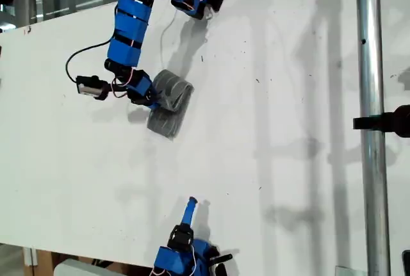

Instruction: Grasp corners of a towel and fold twice.

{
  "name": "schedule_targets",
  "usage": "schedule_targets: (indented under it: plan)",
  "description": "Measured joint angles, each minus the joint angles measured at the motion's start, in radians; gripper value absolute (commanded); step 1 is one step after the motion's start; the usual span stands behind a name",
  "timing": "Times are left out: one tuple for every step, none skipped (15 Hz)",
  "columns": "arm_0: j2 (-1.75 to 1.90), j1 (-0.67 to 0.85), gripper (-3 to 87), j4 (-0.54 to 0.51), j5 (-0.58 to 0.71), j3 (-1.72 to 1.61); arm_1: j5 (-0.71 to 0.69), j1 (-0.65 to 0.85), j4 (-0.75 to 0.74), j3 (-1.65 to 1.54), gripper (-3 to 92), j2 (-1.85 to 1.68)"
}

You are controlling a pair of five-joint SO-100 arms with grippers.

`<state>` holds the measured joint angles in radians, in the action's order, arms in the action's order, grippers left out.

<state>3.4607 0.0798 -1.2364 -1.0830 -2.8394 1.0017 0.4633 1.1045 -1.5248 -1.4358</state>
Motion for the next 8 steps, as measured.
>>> schedule_targets:
  plan:
    - [0.000,0.000,20.5,0.000,0.000,0.000,-0.017,0.002,-0.052,0.000,18.7,0.005]
    - [0.000,-0.005,20.5,0.000,0.000,0.000,-0.043,0.002,-0.121,0.002,11.2,0.005]
    - [0.000,-0.006,20.3,0.000,0.000,-0.003,-0.064,-0.002,-0.163,0.002,10.5,0.002]
    - [0.000,-0.008,19.7,0.000,0.000,-0.011,-0.084,-0.003,-0.198,0.002,10.4,-0.025]
    - [0.000,-0.008,18.9,0.011,-0.002,-0.026,-0.100,-0.003,-0.213,-0.003,7.4,-0.092]
    - [0.000,-0.009,18.2,0.031,-0.005,-0.043,-0.101,-0.002,-0.212,-0.018,5.0,-0.184]
    - [0.000,-0.009,18.1,0.055,-0.008,-0.072,-0.101,-0.002,-0.178,-0.086,3.9,-0.295]
    - [0.000,-0.009,16.9,0.087,-0.012,-0.115,-0.087,0.000,-0.109,-0.176,-0.2,-0.402]
